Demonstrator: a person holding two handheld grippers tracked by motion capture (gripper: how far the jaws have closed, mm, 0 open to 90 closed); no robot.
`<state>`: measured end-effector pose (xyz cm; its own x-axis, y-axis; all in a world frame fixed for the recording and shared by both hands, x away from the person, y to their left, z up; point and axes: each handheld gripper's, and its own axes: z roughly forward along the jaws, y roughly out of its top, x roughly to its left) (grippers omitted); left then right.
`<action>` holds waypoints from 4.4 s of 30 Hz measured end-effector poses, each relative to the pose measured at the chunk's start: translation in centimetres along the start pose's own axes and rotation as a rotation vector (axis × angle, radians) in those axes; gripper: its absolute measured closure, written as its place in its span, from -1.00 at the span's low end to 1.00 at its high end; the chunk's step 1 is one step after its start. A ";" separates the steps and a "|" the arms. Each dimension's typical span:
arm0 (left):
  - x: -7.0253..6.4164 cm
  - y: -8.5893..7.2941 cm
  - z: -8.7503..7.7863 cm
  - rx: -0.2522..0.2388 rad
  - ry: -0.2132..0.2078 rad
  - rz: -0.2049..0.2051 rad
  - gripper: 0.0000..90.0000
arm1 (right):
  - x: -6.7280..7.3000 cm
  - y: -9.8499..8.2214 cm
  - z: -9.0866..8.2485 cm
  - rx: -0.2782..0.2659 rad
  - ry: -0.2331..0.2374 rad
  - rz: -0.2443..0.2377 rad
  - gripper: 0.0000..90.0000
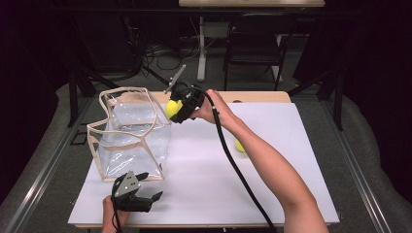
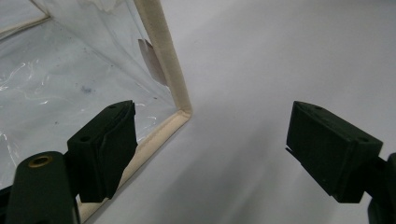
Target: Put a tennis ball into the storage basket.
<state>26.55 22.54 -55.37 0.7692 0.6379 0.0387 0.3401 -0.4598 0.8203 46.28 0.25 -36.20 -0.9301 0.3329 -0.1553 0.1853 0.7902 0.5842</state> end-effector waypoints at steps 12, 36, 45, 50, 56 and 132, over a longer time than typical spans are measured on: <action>0.0 0.0 0.0 -0.001 -0.001 0.004 -0.64 | -0.3 1.0 -0.7 -0.013 -0.006 -0.005 -0.40; -0.1 0.0 0.0 -0.001 -0.001 0.004 -0.64 | -0.4 3.1 -1.8 -0.028 -0.026 -0.017 -0.40; 0.1 0.0 -0.1 -0.001 0.001 0.006 -0.64 | -0.5 3.7 -2.3 -0.039 -0.035 -0.022 -0.40; 0.0 0.0 0.0 0.001 0.000 0.006 -0.64 | -0.4 4.1 -2.3 -0.040 -0.034 -0.029 -0.40; 0.0 0.0 0.0 0.000 -0.001 0.002 -0.64 | -0.3 4.7 -2.3 -0.048 -0.032 -0.033 -0.40; 0.1 0.1 -0.1 -0.005 0.000 0.009 -0.64 | 4.3 8.3 2.2 -0.122 0.021 -0.046 -0.40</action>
<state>26.59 22.65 -55.26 0.7722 0.6337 0.0464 0.3304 -0.4629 0.8225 44.50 9.43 -33.79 -0.9435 0.2855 -0.1681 0.1031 0.7353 0.6699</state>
